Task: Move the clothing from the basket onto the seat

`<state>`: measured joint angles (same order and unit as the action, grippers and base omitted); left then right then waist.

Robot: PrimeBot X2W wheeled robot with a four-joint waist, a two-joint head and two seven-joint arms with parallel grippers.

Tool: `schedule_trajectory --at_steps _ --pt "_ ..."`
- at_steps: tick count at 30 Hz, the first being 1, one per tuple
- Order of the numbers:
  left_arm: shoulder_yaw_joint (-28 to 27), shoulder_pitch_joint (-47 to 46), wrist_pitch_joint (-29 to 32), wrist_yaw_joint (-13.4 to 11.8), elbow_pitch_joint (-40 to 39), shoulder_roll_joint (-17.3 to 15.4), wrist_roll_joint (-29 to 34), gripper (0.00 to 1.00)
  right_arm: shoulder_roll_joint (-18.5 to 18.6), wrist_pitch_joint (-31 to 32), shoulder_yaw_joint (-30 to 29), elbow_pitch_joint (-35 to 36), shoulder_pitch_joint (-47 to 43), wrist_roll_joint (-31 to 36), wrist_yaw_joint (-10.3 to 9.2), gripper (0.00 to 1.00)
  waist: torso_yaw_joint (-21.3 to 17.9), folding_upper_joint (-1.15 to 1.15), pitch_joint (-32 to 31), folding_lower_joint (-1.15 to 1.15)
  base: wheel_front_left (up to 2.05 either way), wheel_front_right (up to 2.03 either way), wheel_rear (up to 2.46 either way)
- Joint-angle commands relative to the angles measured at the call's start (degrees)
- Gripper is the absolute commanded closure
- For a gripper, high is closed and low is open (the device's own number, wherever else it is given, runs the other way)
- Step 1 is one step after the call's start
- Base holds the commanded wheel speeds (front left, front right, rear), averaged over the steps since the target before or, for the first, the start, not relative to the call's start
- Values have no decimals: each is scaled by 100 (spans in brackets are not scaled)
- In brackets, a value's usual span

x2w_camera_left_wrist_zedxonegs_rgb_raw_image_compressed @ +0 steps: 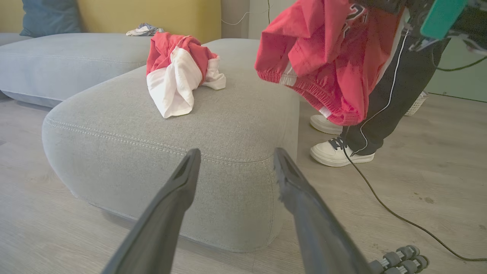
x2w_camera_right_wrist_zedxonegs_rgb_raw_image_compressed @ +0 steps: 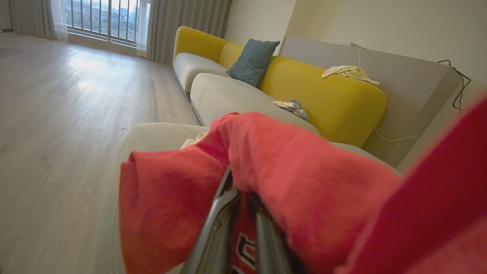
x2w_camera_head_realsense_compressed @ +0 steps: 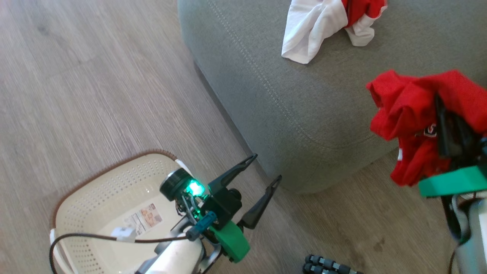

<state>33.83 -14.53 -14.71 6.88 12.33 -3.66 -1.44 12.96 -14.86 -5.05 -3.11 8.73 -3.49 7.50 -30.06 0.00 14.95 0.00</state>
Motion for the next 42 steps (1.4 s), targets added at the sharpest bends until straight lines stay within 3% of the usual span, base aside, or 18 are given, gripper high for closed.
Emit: schedule_trajectory --at_steps 1,4,15,23,32,37,42 --pt "-161 -203 -29 -4 -174 -31 27 0 207 -14 104 251 342 -29 -1 100 8 0 88 0 0 0 0" --pt "-180 -235 -29 -4 -196 -97 69 0 302 -14 3 306 738 -296 -1 100 74 0 309 0 0 0 0" --pt "13 -626 -29 29 -179 -388 156 0 1209 -14 -152 61 2410 -490 -1 100 463 0 1251 0 0 0 0" --pt "185 -984 -29 40 -188 -583 196 0 1910 -14 -521 -639 3690 -921 -1 100 814 0 1965 0 0 0 0" --pt "164 -1345 -29 -60 -261 -704 200 0 2432 -14 -739 -1954 4897 -1120 -1 100 1281 0 2677 0 0 0 0" --pt "158 -1437 -29 -127 -292 -733 190 0 2418 -14 -868 -2979 5342 -1219 -1 100 1517 0 2867 0 0 0 0" --pt "261 -1472 -29 -172 -266 -744 180 0 2317 -5 -480 -4363 5839 -1220 -1 100 1691 0 3000 0 0 0 0"
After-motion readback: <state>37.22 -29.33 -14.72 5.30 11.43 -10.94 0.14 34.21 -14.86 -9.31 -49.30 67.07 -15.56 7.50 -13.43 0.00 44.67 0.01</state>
